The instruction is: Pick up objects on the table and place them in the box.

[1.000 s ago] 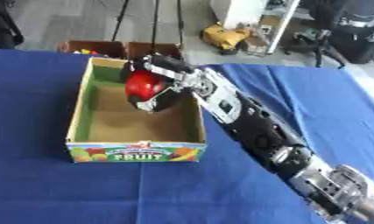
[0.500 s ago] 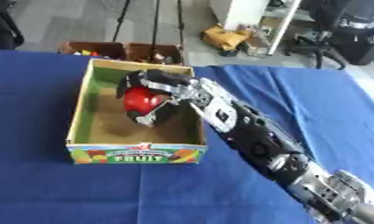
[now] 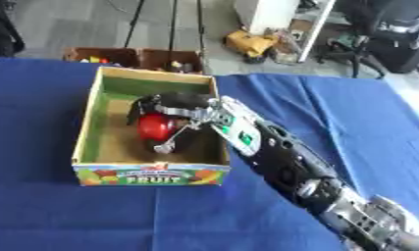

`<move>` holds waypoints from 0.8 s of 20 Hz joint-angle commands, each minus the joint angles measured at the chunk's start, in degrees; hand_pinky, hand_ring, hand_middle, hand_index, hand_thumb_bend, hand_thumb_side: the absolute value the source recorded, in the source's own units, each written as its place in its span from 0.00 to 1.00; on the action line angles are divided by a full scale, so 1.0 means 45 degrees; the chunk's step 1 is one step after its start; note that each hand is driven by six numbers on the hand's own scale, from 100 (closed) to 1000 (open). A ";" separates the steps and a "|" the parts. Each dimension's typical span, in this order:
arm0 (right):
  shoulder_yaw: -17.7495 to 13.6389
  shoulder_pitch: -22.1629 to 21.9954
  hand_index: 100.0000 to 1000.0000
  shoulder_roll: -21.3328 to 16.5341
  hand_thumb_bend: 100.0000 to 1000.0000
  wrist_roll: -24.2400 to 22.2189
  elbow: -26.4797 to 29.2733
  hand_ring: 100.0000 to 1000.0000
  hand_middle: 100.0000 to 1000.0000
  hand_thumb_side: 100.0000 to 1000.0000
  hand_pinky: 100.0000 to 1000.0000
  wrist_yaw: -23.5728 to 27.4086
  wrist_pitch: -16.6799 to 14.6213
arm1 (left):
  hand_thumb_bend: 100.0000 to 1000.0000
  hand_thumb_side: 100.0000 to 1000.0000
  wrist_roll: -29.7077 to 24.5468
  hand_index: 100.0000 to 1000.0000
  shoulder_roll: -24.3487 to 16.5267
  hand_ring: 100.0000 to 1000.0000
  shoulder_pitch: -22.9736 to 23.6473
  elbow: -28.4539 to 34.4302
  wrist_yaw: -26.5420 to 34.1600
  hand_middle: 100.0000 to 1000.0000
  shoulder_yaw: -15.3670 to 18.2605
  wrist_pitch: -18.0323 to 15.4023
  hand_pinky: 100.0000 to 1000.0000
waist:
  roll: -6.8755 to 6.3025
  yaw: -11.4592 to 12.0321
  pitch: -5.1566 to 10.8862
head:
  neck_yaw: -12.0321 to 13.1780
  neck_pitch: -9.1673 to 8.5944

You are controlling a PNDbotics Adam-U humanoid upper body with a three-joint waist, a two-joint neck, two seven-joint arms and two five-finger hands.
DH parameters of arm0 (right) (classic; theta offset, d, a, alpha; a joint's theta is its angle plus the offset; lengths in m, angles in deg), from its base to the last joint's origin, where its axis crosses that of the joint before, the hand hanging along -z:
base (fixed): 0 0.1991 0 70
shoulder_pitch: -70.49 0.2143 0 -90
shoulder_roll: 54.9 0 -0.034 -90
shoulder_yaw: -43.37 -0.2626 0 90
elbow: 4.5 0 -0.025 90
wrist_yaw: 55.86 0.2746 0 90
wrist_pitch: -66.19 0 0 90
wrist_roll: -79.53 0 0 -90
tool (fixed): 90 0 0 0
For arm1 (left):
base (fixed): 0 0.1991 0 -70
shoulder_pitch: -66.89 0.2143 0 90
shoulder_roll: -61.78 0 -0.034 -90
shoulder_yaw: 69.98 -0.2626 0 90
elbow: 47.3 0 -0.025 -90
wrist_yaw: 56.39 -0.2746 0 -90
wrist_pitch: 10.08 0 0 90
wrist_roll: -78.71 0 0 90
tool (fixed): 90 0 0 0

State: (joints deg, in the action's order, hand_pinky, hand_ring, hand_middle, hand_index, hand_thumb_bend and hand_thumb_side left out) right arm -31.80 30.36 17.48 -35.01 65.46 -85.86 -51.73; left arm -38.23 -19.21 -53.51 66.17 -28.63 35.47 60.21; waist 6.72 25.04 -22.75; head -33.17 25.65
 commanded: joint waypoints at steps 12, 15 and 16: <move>-0.0379 0.0149 0.91 -0.0481 0.57 0.0782 0.1026 1.00 0.90 0.56 0.71 -0.0284 -0.0051 | 0.00 0.89 -0.0024 0.89 -0.0124 0.71 -0.0136 0.0249 -0.0047 0.70 0.0094 0.0036 0.69 | -0.0177 -0.0142 0.0293 | 0.0036 -0.0108; -0.0526 0.0151 0.91 -0.0599 0.56 0.1200 0.1439 1.00 0.90 0.60 0.72 -0.0161 0.0178 | 0.00 0.89 -0.0016 0.89 -0.0130 0.71 -0.0106 0.0249 -0.0062 0.70 0.0094 0.0043 0.69 | -0.0208 -0.0213 0.0325 | 0.0058 -0.0070; -0.0578 0.0145 0.91 -0.0639 0.55 0.1277 0.1601 1.00 0.89 0.61 0.72 0.0006 0.0291 | 0.00 0.89 -0.0014 0.89 -0.0132 0.71 -0.0098 0.0249 -0.0068 0.70 0.0092 0.0047 0.69 | -0.0217 -0.0238 0.0338 | 0.0063 -0.0062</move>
State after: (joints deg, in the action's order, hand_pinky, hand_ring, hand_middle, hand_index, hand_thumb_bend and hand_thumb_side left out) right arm -33.38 30.18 16.77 -30.06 70.81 -86.20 -50.86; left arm -38.35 -19.19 -53.48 66.17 -28.74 35.49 60.37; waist 6.36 23.94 -22.70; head -32.98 25.64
